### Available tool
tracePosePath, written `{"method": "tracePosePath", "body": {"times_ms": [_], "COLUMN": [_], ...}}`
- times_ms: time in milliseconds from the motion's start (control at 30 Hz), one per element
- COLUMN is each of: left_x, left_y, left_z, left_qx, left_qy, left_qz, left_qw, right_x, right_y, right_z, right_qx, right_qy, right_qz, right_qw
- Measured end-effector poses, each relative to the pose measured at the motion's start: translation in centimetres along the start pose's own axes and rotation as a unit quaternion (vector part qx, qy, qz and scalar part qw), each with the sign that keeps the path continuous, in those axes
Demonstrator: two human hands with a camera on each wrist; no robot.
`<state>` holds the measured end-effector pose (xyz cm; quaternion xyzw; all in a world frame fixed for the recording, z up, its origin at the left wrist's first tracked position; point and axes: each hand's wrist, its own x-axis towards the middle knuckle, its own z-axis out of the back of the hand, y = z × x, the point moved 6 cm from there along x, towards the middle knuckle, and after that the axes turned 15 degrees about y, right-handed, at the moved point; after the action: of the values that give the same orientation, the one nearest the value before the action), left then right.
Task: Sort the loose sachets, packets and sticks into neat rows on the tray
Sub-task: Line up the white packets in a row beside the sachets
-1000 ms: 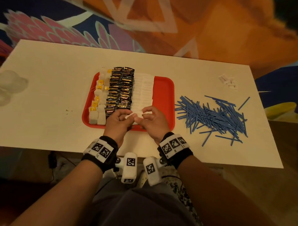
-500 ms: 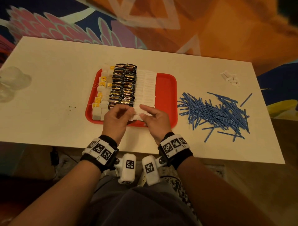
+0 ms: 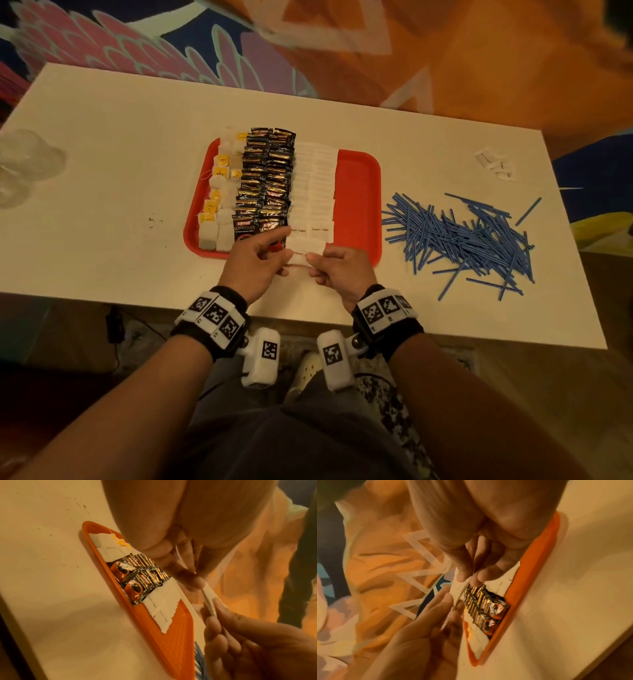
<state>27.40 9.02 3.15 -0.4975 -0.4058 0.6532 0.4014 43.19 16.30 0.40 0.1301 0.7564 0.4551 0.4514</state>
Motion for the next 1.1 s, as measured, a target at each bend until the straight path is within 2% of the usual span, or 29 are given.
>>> {"method": "tracePosePath", "body": {"times_ms": [100, 167, 267, 367, 467, 533, 700, 867, 1100], "left_x": [0.8, 1.7, 3.3, 4.7, 5.8, 6.7, 8.0, 8.6, 8.6], "left_y": [1.0, 0.9, 1.0, 1.4, 1.7, 2.2, 3.4, 3.8, 4.2], "left_z": [2.0, 2.7, 1.9, 0.8, 0.3, 0.2, 0.1, 0.2, 0.0], "left_qx": [0.101, 0.232, 0.407, 0.514, 0.579, 0.604, 0.632, 0.645, 0.651], "left_qy": [-0.047, -0.027, 0.096, 0.214, 0.275, 0.296, 0.339, 0.369, 0.386], "left_qz": [0.030, 0.018, 0.012, 0.015, 0.023, 0.034, 0.040, 0.043, 0.019], "left_qw": [0.993, 0.972, 0.908, 0.830, 0.767, 0.739, 0.696, 0.668, 0.653], "right_x": [1.4, 2.6, 4.5, 5.9, 7.3, 8.1, 9.4, 10.4, 11.0], "right_y": [-0.5, -0.6, -1.0, -1.0, -0.7, -0.3, -0.4, -0.6, -1.2], "right_z": [1.6, 2.6, 3.6, 3.5, 2.6, 2.1, 1.8, 1.1, 1.4], "right_qx": [-0.062, -0.097, -0.188, -0.259, -0.314, -0.329, -0.335, -0.344, -0.370], "right_qy": [-0.045, -0.054, -0.090, -0.107, -0.093, -0.112, -0.134, -0.140, -0.160], "right_qz": [-0.027, -0.047, -0.081, -0.107, -0.120, -0.128, -0.139, -0.164, -0.162], "right_qw": [0.997, 0.993, 0.975, 0.954, 0.937, 0.929, 0.922, 0.914, 0.901]}}
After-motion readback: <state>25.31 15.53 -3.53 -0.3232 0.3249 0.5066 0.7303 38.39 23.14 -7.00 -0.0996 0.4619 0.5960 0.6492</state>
